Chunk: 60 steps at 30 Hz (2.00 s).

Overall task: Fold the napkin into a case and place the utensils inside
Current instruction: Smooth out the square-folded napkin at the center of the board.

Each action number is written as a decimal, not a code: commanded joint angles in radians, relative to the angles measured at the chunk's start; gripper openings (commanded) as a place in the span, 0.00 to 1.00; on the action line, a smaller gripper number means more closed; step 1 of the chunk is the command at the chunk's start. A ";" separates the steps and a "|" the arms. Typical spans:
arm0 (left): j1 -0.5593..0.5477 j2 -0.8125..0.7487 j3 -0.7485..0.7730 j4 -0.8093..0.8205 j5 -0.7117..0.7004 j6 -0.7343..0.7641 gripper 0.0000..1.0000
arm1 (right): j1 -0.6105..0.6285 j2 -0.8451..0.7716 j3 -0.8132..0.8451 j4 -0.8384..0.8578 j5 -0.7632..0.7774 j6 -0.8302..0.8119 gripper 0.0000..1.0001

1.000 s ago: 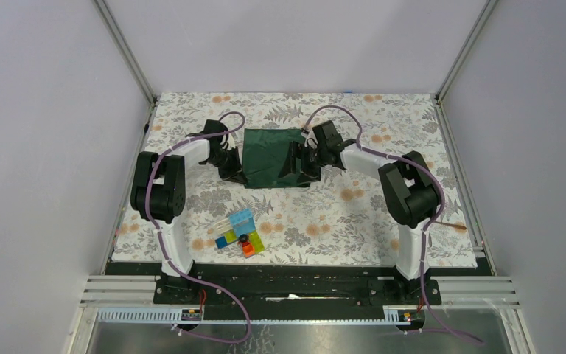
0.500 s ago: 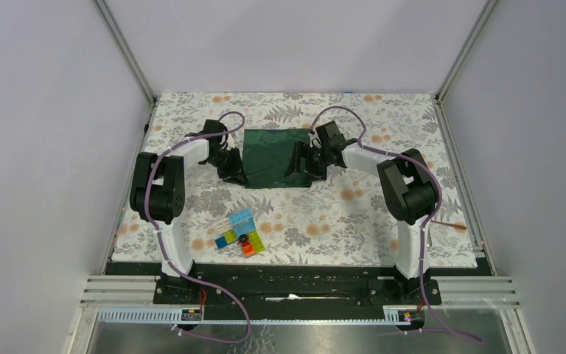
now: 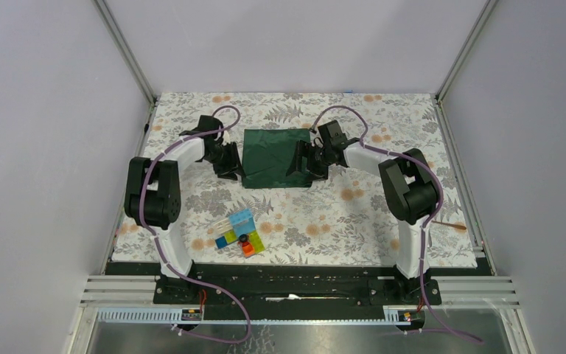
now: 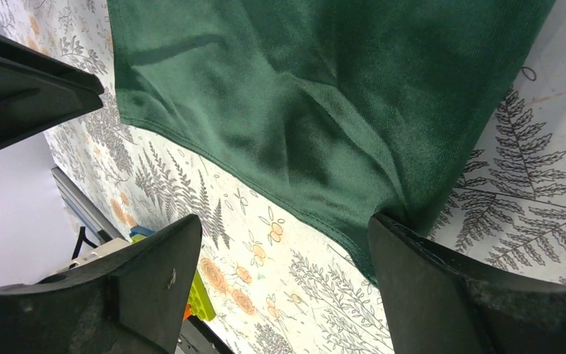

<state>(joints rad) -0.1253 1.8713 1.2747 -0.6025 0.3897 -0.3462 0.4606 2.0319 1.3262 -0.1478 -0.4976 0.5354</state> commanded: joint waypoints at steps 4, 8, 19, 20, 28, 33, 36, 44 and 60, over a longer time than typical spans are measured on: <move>0.000 0.044 0.030 0.042 0.051 -0.038 0.47 | -0.008 -0.157 -0.023 -0.072 0.036 -0.042 0.93; -0.004 0.085 -0.002 0.095 0.107 -0.090 0.43 | -0.039 -0.251 -0.089 -0.112 0.087 -0.069 0.95; -0.123 0.038 -0.166 0.360 0.079 -0.390 0.27 | -0.183 -0.364 -0.266 -0.076 0.069 -0.085 0.94; -0.157 0.022 -0.196 0.413 0.084 -0.453 0.26 | -0.191 -0.368 -0.271 -0.075 0.076 -0.088 0.94; -0.468 0.044 -0.133 0.556 -0.089 -0.677 0.52 | -0.214 -0.316 -0.276 -0.046 0.099 -0.059 0.96; -0.498 -0.037 -0.078 0.378 -0.160 -0.508 0.88 | -0.214 -0.274 -0.272 -0.044 0.136 -0.017 0.95; -0.469 -0.148 -0.075 0.250 -0.218 -0.341 0.99 | -0.218 -0.232 -0.252 -0.025 0.150 0.013 0.95; -0.243 -0.248 0.065 0.062 -0.166 -0.129 0.99 | -0.245 -0.042 -0.088 0.059 0.170 0.090 0.89; 0.025 0.235 0.317 0.208 0.132 -0.225 0.95 | -0.260 0.393 0.732 -0.282 0.142 -0.129 0.93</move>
<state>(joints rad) -0.0830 2.0243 1.5143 -0.4049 0.4290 -0.5983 0.2153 2.4168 1.8935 -0.1284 -0.4541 0.5312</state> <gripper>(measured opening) 0.960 0.868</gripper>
